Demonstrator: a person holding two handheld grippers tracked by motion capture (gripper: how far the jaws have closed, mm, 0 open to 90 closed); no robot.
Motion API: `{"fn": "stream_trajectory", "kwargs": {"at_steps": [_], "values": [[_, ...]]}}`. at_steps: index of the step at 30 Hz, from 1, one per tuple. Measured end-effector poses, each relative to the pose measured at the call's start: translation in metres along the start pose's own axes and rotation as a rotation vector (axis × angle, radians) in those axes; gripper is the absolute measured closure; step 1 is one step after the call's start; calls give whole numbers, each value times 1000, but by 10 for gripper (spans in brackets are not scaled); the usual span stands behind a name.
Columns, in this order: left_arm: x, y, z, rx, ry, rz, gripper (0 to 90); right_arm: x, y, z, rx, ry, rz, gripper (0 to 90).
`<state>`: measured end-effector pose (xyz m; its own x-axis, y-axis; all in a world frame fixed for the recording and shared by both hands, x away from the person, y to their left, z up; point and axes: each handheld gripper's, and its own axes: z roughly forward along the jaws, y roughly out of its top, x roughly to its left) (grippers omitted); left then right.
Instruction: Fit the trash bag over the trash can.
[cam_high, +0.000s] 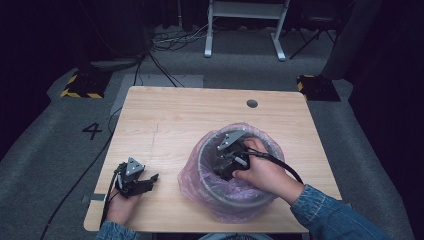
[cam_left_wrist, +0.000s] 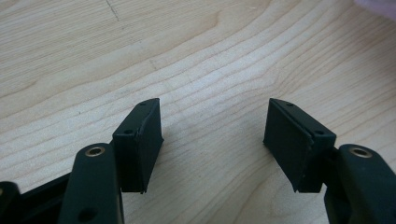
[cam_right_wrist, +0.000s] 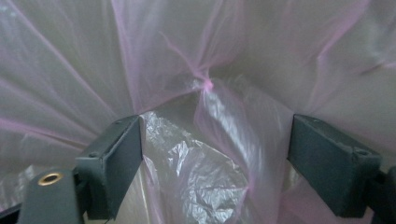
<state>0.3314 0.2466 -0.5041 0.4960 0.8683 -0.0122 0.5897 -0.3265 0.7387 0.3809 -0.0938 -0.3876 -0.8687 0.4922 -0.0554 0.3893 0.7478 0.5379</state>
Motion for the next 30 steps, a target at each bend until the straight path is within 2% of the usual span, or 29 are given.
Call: {"fn": "stream_trajectory", "kwargs": {"at_steps": [7, 13, 16, 18, 22, 30], "values": [[0, 0, 0, -1, 0, -1, 368, 4, -3, 9, 72, 32, -8, 175], [0, 0, 0, -1, 0, 0, 368, 7, -7, 17, 159, 61, -26, 173], [0, 0, 0, -1, 0, 0, 368, 8, -7, 17, 159, 70, -26, 187], [0, 0, 0, -1, 0, 0, 368, 7, -6, 14, 140, 86, -27, 203], [0, 0, 0, -1, 0, -1, 368, 5, 1, -4, 45, 112, -10, 208], [0, 0, 0, -1, 0, -1, 368, 2, 12, -48, -152, 97, 6, 252]]}}
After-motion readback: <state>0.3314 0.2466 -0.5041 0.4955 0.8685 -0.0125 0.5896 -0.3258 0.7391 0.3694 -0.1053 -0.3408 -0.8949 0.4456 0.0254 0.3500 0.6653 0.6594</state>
